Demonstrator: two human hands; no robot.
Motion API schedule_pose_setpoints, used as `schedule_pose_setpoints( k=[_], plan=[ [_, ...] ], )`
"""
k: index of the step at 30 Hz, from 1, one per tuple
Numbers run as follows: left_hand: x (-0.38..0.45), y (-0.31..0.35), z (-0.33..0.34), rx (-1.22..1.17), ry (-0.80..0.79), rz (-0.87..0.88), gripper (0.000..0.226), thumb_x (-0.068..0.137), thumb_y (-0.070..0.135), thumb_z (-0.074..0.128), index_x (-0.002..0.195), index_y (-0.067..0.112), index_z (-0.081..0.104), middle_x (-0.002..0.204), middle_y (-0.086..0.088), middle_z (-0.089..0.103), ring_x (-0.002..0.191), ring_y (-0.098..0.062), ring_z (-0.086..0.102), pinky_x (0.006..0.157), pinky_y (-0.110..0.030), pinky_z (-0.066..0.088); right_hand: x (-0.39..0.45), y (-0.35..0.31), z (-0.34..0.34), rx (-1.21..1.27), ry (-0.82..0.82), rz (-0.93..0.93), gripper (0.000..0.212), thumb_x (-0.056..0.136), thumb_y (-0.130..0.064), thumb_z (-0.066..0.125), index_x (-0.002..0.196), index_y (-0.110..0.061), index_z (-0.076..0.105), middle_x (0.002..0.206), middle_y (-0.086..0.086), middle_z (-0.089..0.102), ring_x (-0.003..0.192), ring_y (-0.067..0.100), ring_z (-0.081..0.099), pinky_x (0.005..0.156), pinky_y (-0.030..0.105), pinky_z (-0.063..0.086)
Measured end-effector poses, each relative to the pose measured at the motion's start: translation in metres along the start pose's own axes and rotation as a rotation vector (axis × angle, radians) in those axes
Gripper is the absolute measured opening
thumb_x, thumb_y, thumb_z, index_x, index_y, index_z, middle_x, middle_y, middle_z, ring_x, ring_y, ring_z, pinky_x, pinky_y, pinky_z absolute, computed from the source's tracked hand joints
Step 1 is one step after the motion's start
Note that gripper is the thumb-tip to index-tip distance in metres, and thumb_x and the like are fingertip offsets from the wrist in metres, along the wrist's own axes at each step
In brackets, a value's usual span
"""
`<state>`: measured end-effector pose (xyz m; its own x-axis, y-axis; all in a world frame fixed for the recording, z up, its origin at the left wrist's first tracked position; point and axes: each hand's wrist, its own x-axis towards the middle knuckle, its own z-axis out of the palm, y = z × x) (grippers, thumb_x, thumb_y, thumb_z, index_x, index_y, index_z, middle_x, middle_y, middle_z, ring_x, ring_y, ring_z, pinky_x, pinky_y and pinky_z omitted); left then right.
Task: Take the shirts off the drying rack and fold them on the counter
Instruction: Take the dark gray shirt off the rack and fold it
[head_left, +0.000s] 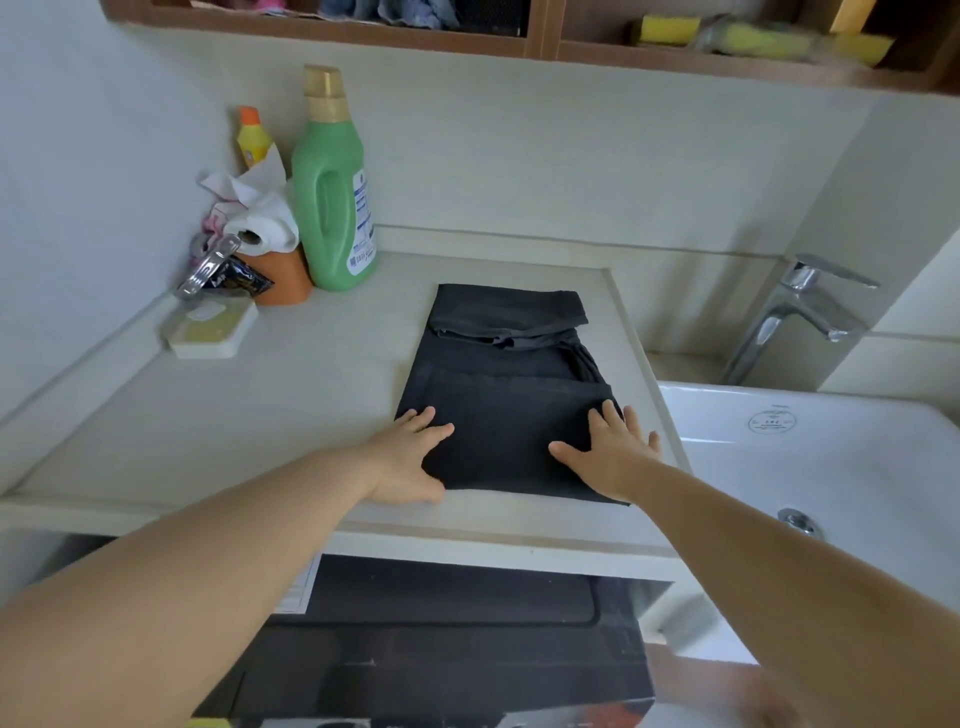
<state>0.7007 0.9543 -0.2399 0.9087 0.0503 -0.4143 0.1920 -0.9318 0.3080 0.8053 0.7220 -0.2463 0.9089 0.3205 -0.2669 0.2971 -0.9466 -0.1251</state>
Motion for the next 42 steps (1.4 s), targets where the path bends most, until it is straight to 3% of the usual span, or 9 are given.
schedule_pose_setpoints(
  k=[6, 11, 16, 20, 27, 30, 34, 39, 42],
  plan=[
    [-0.003, 0.012, 0.003, 0.26, 0.139, -0.016, 0.072, 0.089, -0.002, 0.044, 0.151, 0.02, 0.016, 0.16, -0.007, 0.007, 0.146, -0.027, 0.015, 0.115, -0.032, 0.025, -0.028, -0.004, -0.009, 0.024, -0.165, -0.299, 0.087, 0.084, -0.052, 0.061, 0.153, -0.025, 0.016, 0.161, -0.004, 0.0, 0.148, 0.02, -0.002, 0.121, 0.039, 0.008],
    [-0.001, 0.012, 0.002, 0.46, 0.341, -0.02, 0.05, 0.085, -0.004, 0.045, 0.132, 0.012, 0.042, 0.123, -0.01, 0.051, 0.107, -0.027, 0.053, 0.075, -0.033, 0.043, -0.029, -0.007, -0.01, -0.01, -0.114, -0.247, 0.076, 0.088, -0.028, 0.056, 0.153, -0.024, 0.017, 0.16, -0.004, 0.007, 0.147, 0.021, 0.01, 0.117, 0.035, 0.021],
    [0.0, -0.011, -0.018, -0.031, 0.504, -0.012, 0.021, 0.091, 0.014, 0.054, 0.107, 0.022, 0.064, 0.104, -0.004, 0.066, 0.099, -0.027, 0.06, 0.082, -0.032, 0.048, -0.026, -0.004, -0.021, 0.0, -0.057, -0.171, 0.064, 0.081, -0.003, 0.049, 0.141, -0.024, 0.04, 0.143, -0.001, 0.041, 0.128, 0.025, 0.044, 0.098, 0.031, 0.045],
    [-0.008, -0.024, -0.052, -0.231, 0.383, 0.068, 0.01, 0.089, 0.026, 0.063, 0.08, 0.023, 0.064, 0.079, 0.002, 0.063, 0.076, -0.016, 0.059, 0.064, -0.024, 0.042, -0.017, 0.011, -0.056, 0.298, 0.116, -0.055, 0.007, 0.075, -0.012, 0.067, 0.073, -0.016, 0.062, 0.073, 0.001, 0.06, 0.073, 0.021, 0.058, 0.056, 0.024, 0.041],
    [0.005, -0.032, -0.106, -1.11, 0.323, 0.128, 0.009, 0.088, 0.017, 0.066, 0.097, 0.016, 0.067, 0.098, -0.004, 0.073, 0.09, -0.02, 0.067, 0.078, -0.031, 0.053, -0.006, 0.013, -0.096, 1.347, 0.102, -0.029, 0.016, 0.081, 0.002, 0.063, 0.097, 0.0, 0.066, 0.088, 0.013, 0.072, 0.09, 0.028, 0.067, 0.083, 0.037, 0.052],
    [0.037, -0.031, -0.11, -1.228, 0.512, 0.043, 0.019, 0.089, 0.037, 0.061, 0.088, 0.019, 0.065, 0.09, -0.001, 0.068, 0.084, -0.02, 0.062, 0.078, -0.034, 0.046, 0.022, 0.0, -0.096, 1.307, 0.289, 0.03, 0.013, 0.087, -0.02, 0.067, 0.096, -0.01, 0.069, 0.096, 0.009, 0.072, 0.093, 0.026, 0.065, 0.087, 0.04, 0.052],
    [0.077, -0.027, -0.101, -1.186, 0.653, -0.09, 0.045, 0.08, 0.057, 0.052, 0.088, 0.013, 0.056, 0.092, -0.011, 0.063, 0.084, -0.031, 0.059, 0.078, -0.043, 0.048, 0.069, -0.019, -0.097, 1.013, 0.441, 0.11, 0.03, 0.096, -0.039, 0.051, 0.093, -0.01, 0.059, 0.081, 0.002, 0.06, 0.079, 0.023, 0.055, 0.072, 0.032, 0.043],
    [0.123, -0.018, -0.087, -0.712, 0.801, -0.197, 0.022, 0.101, 0.025, 0.039, 0.107, 0.005, 0.047, 0.081, -0.003, 0.052, 0.078, -0.026, 0.049, 0.068, -0.032, 0.036, 0.139, -0.026, -0.093, 0.894, 0.353, 0.166, 0.042, 0.1, -0.043, 0.037, 0.078, -0.011, 0.051, 0.075, 0.004, 0.053, 0.072, 0.024, 0.051, 0.066, 0.033, 0.042],
    [0.156, -0.028, -0.094, -0.641, 0.816, -0.254, 0.023, 0.102, 0.023, 0.035, 0.11, 0.004, 0.046, 0.072, 0.0, 0.045, 0.074, -0.024, 0.046, 0.067, -0.031, 0.035, 0.17, -0.02, -0.086, 0.825, 0.314, 0.246, 0.046, 0.101, -0.044, 0.033, 0.095, -0.006, 0.058, 0.084, 0.008, 0.057, 0.084, 0.031, 0.056, 0.076, 0.037, 0.048]
  ],
)
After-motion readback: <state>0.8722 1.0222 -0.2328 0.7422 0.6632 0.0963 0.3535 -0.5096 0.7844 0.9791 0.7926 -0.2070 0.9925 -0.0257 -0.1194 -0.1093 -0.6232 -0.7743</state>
